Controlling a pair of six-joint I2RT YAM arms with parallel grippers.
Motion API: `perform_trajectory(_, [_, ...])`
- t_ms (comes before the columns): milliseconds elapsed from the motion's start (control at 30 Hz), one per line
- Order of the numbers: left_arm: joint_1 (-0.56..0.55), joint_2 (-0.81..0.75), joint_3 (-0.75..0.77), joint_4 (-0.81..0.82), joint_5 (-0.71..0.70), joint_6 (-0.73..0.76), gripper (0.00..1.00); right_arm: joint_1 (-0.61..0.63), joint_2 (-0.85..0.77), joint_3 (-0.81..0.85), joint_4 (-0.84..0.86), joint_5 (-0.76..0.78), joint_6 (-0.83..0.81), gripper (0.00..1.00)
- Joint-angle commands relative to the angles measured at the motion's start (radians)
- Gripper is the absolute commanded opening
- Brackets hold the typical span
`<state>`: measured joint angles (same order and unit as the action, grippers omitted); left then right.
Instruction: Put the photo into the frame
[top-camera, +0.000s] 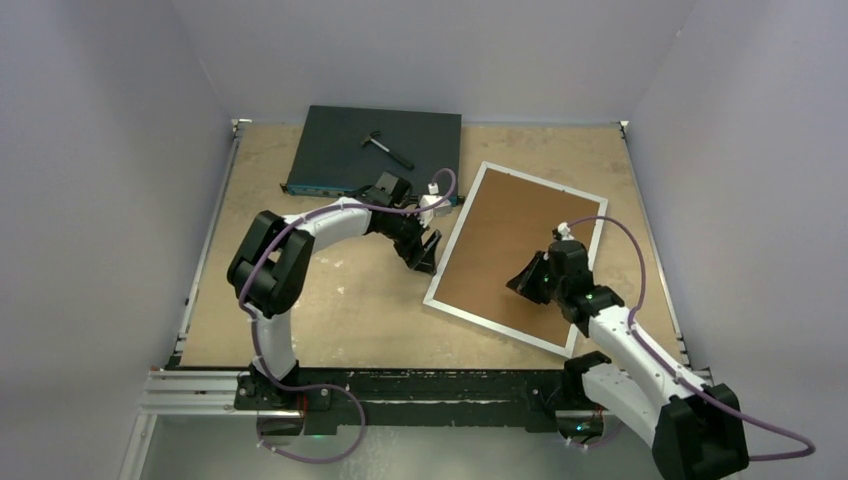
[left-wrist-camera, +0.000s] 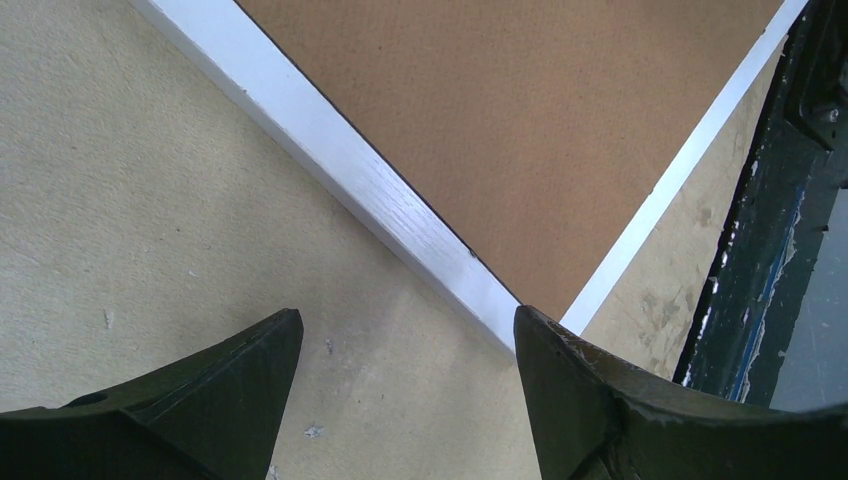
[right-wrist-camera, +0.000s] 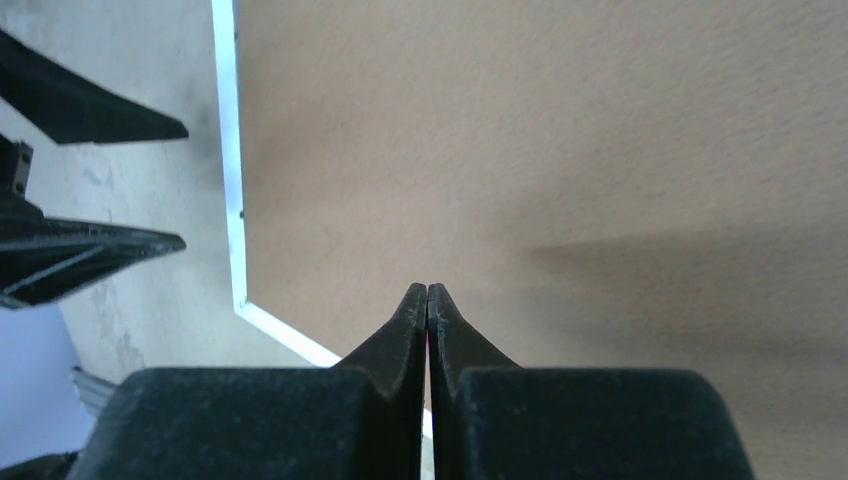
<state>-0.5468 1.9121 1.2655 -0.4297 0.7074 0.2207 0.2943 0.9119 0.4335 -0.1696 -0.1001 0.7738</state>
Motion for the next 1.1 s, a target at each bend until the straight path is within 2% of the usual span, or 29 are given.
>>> perform_trajectory(0, [-0.008, -0.009, 0.036, 0.019, 0.026, 0.004, 0.76, 0.041, -0.037, -0.046, 0.023, -0.074, 0.035, 0.00])
perform_trajectory(167, [-0.008, -0.016, 0.039, 0.011, 0.016, 0.004, 0.76, 0.140, 0.010, -0.036, 0.030, -0.080, 0.042, 0.00])
perform_trajectory(567, [-0.008, -0.021, 0.035, -0.019, -0.001, 0.023, 0.76, 0.440, -0.076, -0.010, -0.179, 0.124, 0.228, 0.00])
perform_trajectory(700, [-0.008, -0.022, 0.036, -0.018, 0.000, 0.020, 0.76, 0.477, -0.068, -0.007, -0.190, 0.152, 0.247, 0.00])
perform_trajectory(1067, [-0.008, -0.029, 0.029, -0.029, -0.005, 0.029, 0.75, 0.479, -0.038, 0.010, -0.201, 0.238, 0.269, 0.00])
